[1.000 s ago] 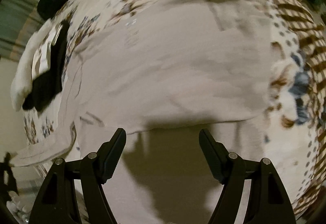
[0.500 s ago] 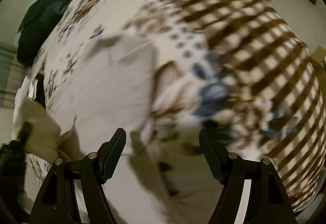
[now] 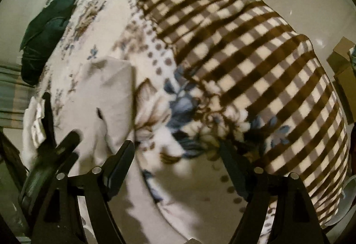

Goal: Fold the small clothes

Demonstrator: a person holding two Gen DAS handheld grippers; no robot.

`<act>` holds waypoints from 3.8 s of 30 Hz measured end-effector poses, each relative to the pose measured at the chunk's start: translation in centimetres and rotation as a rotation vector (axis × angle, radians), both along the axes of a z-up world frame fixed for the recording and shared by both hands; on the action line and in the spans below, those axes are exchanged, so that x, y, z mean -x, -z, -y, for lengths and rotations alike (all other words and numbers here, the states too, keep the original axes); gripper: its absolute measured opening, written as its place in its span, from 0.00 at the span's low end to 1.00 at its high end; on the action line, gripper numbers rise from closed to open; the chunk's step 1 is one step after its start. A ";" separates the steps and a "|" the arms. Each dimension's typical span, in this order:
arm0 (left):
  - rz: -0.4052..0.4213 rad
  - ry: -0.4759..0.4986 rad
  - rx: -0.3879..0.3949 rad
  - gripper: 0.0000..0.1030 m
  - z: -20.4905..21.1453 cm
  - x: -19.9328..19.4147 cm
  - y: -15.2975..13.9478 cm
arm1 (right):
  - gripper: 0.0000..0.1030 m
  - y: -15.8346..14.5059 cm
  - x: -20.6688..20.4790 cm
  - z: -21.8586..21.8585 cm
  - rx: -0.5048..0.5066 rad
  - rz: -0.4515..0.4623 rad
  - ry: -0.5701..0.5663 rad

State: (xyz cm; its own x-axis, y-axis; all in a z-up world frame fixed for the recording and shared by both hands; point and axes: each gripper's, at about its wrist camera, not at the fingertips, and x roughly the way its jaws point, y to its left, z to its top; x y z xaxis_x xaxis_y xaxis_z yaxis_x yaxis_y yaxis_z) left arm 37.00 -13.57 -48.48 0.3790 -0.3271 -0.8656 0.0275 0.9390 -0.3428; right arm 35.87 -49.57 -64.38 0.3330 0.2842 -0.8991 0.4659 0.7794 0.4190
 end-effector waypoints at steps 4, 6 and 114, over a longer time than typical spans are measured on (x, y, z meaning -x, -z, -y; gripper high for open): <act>0.030 -0.113 -0.086 0.95 -6.6 1.1 -2.5 | 0.79 -2.0 -1.4 -1.9 -0.091 0.052 -0.025; 0.035 -0.175 -0.167 0.95 -9.9 1.2 -2.8 | 0.79 -2.7 -2.8 -3.6 -0.128 0.074 -0.059; -0.087 -0.295 0.142 0.03 -22.2 14.7 -3.4 | 0.07 -2.6 10.0 -10.3 -0.469 -0.032 -0.217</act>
